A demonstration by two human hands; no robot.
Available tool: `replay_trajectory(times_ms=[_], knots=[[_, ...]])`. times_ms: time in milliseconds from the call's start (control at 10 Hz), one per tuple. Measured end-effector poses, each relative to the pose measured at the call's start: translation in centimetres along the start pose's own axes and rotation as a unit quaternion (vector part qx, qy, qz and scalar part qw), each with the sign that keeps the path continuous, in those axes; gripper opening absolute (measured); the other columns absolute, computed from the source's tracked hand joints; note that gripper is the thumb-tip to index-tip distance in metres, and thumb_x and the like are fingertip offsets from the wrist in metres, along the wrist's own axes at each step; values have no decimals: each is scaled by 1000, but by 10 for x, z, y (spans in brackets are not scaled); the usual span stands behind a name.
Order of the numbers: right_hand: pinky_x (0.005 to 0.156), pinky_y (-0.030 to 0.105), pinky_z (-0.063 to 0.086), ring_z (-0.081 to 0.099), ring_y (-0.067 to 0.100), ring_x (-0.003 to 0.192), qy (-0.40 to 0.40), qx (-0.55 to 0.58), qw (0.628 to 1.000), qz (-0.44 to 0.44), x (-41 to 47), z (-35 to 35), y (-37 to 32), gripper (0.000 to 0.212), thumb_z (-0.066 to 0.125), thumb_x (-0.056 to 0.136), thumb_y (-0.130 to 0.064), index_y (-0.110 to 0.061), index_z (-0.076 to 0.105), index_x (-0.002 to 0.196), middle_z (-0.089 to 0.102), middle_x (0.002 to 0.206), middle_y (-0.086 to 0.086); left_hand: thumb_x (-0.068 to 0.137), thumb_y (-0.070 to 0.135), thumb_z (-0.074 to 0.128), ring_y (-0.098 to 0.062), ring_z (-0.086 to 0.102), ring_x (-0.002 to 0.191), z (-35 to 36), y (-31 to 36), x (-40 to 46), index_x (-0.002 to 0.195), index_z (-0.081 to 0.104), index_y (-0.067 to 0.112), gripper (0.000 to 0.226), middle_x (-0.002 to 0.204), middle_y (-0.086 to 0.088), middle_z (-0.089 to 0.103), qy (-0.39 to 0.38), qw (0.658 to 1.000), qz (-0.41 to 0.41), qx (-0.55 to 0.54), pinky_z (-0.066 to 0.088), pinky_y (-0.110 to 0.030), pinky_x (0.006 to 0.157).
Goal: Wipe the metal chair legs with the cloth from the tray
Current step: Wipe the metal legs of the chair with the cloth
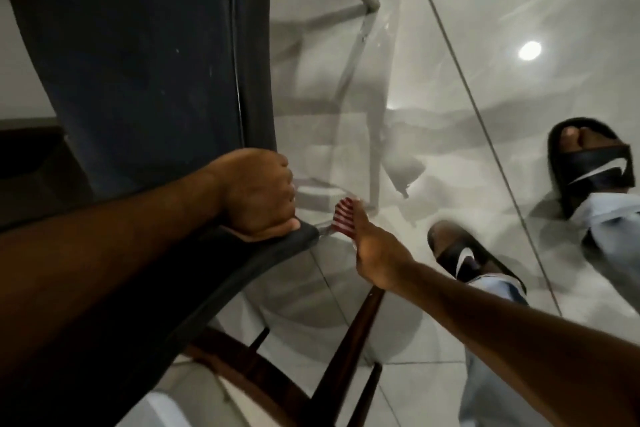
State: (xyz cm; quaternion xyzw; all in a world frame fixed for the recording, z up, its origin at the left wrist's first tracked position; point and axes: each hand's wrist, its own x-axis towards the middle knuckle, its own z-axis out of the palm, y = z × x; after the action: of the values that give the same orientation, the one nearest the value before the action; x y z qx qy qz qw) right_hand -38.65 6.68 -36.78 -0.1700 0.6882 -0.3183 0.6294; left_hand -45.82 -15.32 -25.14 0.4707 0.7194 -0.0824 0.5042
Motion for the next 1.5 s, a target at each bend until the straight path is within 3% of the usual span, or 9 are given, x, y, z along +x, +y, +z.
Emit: replay_trajectory(times_ms=[300, 400, 600, 700, 800, 1100, 1200, 1300, 1500], knots=[[112, 8, 25, 42, 22, 142, 56, 90, 988, -112, -28, 28, -21, 70, 44, 97, 1, -28, 21, 157, 37, 160, -3, 91, 57, -10, -18, 65, 87, 0, -5, 4, 98, 65, 22, 83, 95, -1, 72, -27, 999, 0, -36, 49, -38, 93], [72, 33, 59, 71, 25, 92, 71, 126, 986, -84, -16, 56, -18, 66, 48, 101, -12, -34, 16, 155, 67, 118, 8, 94, 55, -7, -18, 65, 86, 2, -5, 0, 95, 67, 25, 80, 92, 1, 72, 12, 999, -1, -38, 49, -38, 92], [55, 25, 54, 67, 13, 60, 100, 313, 936, 125, 79, 82, 65, 31, 49, 100, -50, -34, 59, 125, 68, 90, 0, 102, 48, 18, -29, 70, 76, 25, -8, -4, 80, 71, 15, 66, 78, -8, 74, 136, 989, -13, -55, 55, -45, 80], [69, 19, 45, 52, 7, 74, 59, 154, 981, 99, 129, 89, 119, 58, 59, 89, -7, -21, 43, 143, 53, 106, -3, 102, 45, 27, -35, 73, 77, 30, -14, -1, 82, 74, 10, 61, 81, -15, 76, 163, 985, 11, -50, 57, -48, 77], [61, 18, 39, 52, 16, 86, 53, 112, 984, 125, 165, 90, 152, 59, 57, 85, 2, -16, 43, 140, 52, 105, 0, 99, 41, 38, -32, 73, 77, 35, -12, -3, 82, 74, 12, 49, 81, -13, 76, 175, 983, 6, -47, 55, -48, 77], [67, 13, 46, 57, 3, 79, 70, 105, 991, 46, 121, 96, 109, 56, 66, 84, -6, -53, 45, 106, 52, 91, -21, 101, 42, 26, -33, 69, 69, 16, -4, -4, 74, 70, 12, 59, 74, -12, 73, 158, 985, -29, -55, 56, -46, 75], [78, 23, 52, 64, 16, 100, 109, 215, 965, 107, 125, 101, 104, 10, 65, 92, -23, -29, 66, 100, 64, 103, -2, 101, 44, 22, -32, 68, 66, 20, -4, -2, 73, 68, 14, 61, 71, -10, 71, 165, 984, -20, -70, 55, -46, 74], [78, 25, 52, 59, 14, 96, 93, 286, 942, 151, 156, 96, 131, 52, 70, 85, -8, -16, 52, 133, 60, 108, -3, 98, 45, 36, -32, 69, 68, 35, -10, -1, 79, 69, 15, 49, 74, -10, 72, 189, 980, -20, -52, 51, -47, 78], [72, 34, 56, 68, 35, 100, 105, 228, 949, 190, 186, 110, 164, 52, 63, 90, -5, -19, 45, 137, 64, 116, 15, 100, 49, 29, -39, 71, 80, 82, -9, 2, 93, 64, 9, 53, 86, -18, 74, 179, 977, -47, -104, 46, -51, 88]])
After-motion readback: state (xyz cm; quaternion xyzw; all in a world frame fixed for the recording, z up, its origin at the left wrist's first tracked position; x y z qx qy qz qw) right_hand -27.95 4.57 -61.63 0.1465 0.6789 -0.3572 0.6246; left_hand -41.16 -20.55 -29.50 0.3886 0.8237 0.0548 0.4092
